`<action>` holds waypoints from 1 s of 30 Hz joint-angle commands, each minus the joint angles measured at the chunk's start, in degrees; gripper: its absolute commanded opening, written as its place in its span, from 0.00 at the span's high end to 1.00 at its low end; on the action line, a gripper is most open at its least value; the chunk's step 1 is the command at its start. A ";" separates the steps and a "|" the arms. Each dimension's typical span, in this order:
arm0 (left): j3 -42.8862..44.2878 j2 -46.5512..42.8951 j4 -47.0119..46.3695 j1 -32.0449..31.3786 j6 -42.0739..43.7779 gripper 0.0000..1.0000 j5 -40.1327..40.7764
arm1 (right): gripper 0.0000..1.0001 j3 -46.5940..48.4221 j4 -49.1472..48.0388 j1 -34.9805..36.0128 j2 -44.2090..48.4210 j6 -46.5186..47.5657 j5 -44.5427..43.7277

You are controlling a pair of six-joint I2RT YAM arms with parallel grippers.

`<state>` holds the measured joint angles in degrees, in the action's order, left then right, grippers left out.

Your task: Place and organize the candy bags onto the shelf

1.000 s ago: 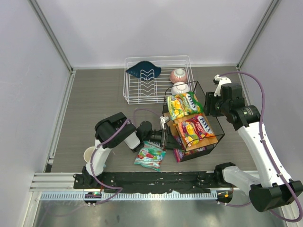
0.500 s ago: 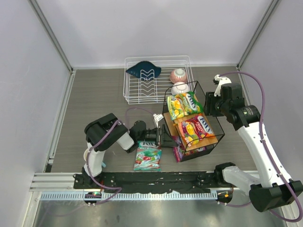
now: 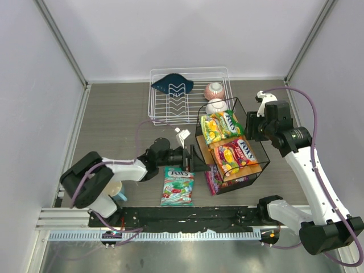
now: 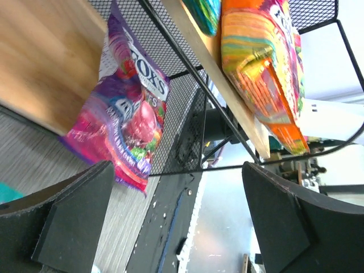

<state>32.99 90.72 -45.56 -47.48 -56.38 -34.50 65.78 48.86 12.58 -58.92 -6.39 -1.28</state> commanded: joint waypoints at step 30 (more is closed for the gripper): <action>-16.20 -42.82 57.43 0.20 3.03 0.02 35.64 | 0.47 -1.09 -3.33 -0.10 0.29 -0.20 3.13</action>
<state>17.91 46.13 12.82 -47.48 -52.56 0.05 64.66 47.66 12.58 -58.92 -6.39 1.54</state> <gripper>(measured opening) 0.996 0.527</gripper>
